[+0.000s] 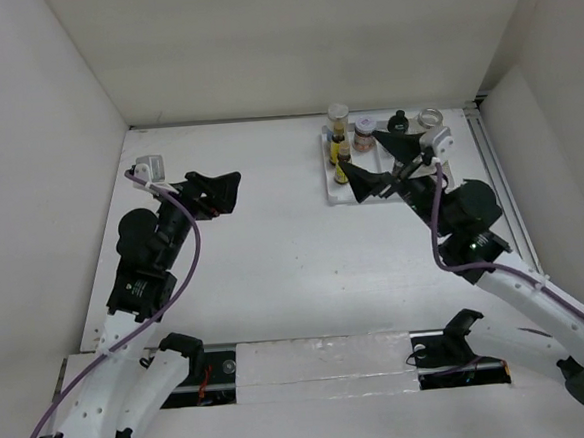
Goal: Organize the condiment bottles
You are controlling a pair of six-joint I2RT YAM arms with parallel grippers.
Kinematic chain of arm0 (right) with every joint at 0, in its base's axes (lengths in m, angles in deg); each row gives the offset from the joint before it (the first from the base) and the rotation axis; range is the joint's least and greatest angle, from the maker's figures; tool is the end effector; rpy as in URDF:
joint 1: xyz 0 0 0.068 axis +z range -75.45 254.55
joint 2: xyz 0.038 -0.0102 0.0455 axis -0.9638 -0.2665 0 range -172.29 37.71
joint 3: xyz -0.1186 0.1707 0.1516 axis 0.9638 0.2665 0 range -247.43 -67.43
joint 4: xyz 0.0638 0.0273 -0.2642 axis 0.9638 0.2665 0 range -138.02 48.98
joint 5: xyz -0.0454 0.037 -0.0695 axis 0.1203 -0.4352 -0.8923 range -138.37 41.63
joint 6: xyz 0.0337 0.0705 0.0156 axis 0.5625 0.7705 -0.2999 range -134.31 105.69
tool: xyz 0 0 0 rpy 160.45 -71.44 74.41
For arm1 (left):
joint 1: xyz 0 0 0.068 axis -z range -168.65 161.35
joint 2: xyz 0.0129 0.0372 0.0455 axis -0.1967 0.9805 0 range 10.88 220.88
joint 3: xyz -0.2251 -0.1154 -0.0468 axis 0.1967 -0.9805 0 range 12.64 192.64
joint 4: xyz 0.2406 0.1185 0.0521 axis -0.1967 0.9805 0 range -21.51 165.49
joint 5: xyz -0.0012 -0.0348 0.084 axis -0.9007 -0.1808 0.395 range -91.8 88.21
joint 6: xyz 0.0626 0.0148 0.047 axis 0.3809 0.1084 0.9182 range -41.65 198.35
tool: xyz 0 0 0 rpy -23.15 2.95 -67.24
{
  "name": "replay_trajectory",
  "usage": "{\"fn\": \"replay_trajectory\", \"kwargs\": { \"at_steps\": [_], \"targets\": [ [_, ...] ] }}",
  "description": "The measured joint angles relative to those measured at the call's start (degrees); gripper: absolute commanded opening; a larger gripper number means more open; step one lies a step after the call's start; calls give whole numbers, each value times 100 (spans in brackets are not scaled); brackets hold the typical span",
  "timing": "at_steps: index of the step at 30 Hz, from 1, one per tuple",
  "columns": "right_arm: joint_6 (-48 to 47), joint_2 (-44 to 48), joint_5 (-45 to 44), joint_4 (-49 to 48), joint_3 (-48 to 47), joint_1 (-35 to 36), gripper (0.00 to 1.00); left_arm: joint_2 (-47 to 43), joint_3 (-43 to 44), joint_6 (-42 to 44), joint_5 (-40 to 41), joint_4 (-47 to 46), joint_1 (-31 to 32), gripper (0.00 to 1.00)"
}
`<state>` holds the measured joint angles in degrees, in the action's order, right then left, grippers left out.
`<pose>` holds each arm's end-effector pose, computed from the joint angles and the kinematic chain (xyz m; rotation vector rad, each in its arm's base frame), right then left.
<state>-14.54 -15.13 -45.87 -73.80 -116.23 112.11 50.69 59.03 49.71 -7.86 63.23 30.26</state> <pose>0.2072 0.1631 0.4055 -0.4295 1.1341 0.5974 0.2036 -0.0773 0.3906 -0.0278 1.4071 -0.7654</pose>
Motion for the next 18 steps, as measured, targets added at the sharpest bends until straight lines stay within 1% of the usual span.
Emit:
{"fn": "replay_trajectory", "kwargs": {
  "at_steps": [5,8,12,15,18],
  "targets": [
    [-33,654,-234,164,-2,125,100,-74,0,-4,-160,-90,0,99],
    [-50,861,-61,354,-26,197,100,-81,0,-13,-264,-142,0,99],
    [-164,774,713,754,-267,348,100,-81,0,-35,-354,-184,0,99],
    [-352,625,1480,1067,-400,625,100,-96,0,-37,-413,-184,0,99],
    [-568,597,1943,1499,-400,942,100,-120,0,-35,-452,-184,0,99]
  ]
}}
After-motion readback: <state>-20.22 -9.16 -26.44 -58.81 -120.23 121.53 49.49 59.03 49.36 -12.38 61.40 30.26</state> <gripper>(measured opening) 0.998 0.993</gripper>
